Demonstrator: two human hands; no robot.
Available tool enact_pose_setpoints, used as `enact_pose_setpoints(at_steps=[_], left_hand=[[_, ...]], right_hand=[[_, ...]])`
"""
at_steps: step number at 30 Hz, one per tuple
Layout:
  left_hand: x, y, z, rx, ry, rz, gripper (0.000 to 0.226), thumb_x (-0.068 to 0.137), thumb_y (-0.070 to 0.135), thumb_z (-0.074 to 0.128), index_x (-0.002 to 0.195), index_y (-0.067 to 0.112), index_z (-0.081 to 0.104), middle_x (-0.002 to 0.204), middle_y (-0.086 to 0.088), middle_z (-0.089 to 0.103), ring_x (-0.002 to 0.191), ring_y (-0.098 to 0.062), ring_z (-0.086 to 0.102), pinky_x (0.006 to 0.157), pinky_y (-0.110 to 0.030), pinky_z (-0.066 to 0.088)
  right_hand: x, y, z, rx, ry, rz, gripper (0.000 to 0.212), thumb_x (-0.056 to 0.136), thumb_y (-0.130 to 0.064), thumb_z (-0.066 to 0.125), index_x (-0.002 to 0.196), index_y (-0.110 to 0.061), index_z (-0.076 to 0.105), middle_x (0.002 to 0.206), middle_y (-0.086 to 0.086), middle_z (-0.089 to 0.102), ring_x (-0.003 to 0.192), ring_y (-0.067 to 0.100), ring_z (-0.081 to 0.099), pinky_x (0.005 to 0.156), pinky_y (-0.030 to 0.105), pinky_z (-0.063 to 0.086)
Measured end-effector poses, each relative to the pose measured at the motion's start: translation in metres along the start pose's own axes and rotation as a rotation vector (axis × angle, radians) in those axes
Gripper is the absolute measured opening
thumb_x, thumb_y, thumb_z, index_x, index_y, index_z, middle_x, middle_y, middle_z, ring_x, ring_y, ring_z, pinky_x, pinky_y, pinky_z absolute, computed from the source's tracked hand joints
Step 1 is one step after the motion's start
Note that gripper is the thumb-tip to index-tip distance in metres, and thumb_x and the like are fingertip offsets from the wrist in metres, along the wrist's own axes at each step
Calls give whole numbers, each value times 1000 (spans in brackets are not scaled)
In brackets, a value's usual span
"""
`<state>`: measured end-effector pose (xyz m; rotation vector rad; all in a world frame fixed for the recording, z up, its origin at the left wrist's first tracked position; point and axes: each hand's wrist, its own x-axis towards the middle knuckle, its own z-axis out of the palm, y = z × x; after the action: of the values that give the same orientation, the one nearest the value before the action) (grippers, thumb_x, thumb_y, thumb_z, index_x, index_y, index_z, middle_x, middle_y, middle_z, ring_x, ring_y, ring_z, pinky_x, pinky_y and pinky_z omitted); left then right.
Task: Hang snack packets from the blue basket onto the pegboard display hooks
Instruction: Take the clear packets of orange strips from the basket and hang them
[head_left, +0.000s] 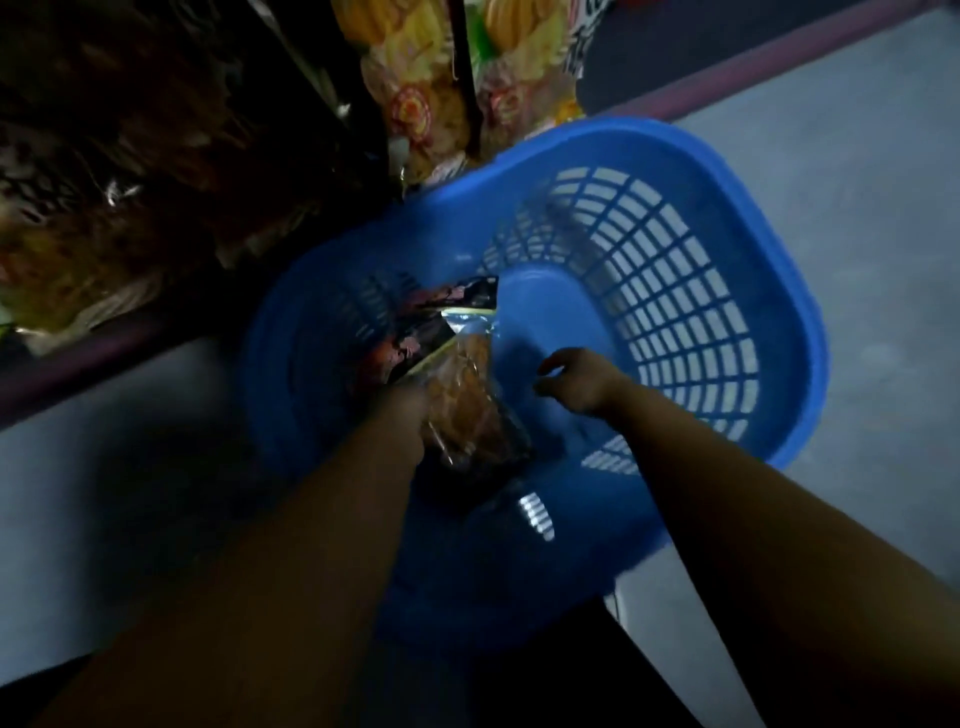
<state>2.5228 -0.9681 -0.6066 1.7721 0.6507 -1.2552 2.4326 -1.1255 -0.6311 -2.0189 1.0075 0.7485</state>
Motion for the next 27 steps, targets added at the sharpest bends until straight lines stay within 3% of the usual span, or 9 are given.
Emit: enact_pose_setpoints(at_steps=[3, 5, 7, 10, 13, 16, 21, 24, 27], left_hand=[[30, 6, 3, -96, -1, 8, 22, 97, 0, 41, 107, -11, 57, 109, -27, 57, 101, -23, 63, 78, -28, 44], [36, 4, 3, -149, 24, -19, 18, 96, 1, 44, 87, -7, 57, 85, -18, 51, 73, -21, 58, 65, -27, 41], [41, -3, 0, -159, 67, -31, 24, 95, 12, 52, 107, -7, 58, 93, -17, 53, 83, -26, 53, 71, -34, 41], [43, -4, 0, -152, 34, -19, 37, 93, 18, 57, 123, -5, 54, 123, -23, 55, 108, -34, 55, 92, -42, 44], [45, -3, 3, -136, -14, 16, 36, 87, 17, 64, 119, 1, 59, 119, -21, 60, 104, -34, 59, 92, -44, 48], [46, -5, 7, -124, -1, 13, 39, 86, 21, 66, 120, 4, 58, 120, -20, 60, 112, -35, 56, 95, -44, 47], [34, -4, 14, -185, 65, 110, 24, 93, 22, 55, 114, 13, 62, 112, -15, 64, 99, -31, 62, 87, -46, 52], [11, -1, 15, -226, 77, 252, 13, 95, 27, 52, 90, 22, 63, 86, -2, 67, 77, -20, 64, 65, -29, 50], [-21, 0, 6, -233, 53, 359, 14, 95, 29, 52, 86, 25, 62, 89, -5, 70, 85, -27, 67, 78, -38, 54]], right_hand=[[45, -8, -8, -19, 97, -17, 37, 88, -19, 65, 121, -4, 61, 123, 17, 63, 114, 28, 59, 93, 32, 45], [68, -14, -2, 153, 53, -13, 25, 91, -8, 60, 113, 2, 58, 97, 17, 68, 88, 12, 68, 78, 25, 50], [84, -22, 9, 267, -7, -31, 14, 93, 3, 53, 106, 6, 52, 80, 11, 68, 71, 6, 64, 67, 20, 50], [99, -39, 18, 429, 83, -60, 41, 90, 1, 57, 130, 4, 45, 112, 17, 58, 101, 25, 55, 92, 37, 47], [109, -55, 17, 625, 111, -9, 29, 94, -5, 54, 121, 8, 54, 100, 17, 60, 91, 26, 57, 73, 30, 47], [115, -55, 19, 621, 75, 80, 37, 94, -24, 57, 112, 8, 61, 115, 23, 63, 108, 34, 60, 93, 40, 48], [99, -40, 14, 890, -5, 146, 14, 89, -22, 58, 83, -10, 63, 75, 7, 66, 58, 20, 62, 46, 21, 48], [75, -33, -4, 975, 35, 109, 15, 89, -18, 53, 95, -11, 65, 84, 8, 69, 64, 20, 63, 55, 27, 46], [34, -38, -22, 1029, 121, 15, 25, 90, -14, 51, 108, -8, 66, 97, 11, 68, 78, 23, 62, 68, 29, 43]])
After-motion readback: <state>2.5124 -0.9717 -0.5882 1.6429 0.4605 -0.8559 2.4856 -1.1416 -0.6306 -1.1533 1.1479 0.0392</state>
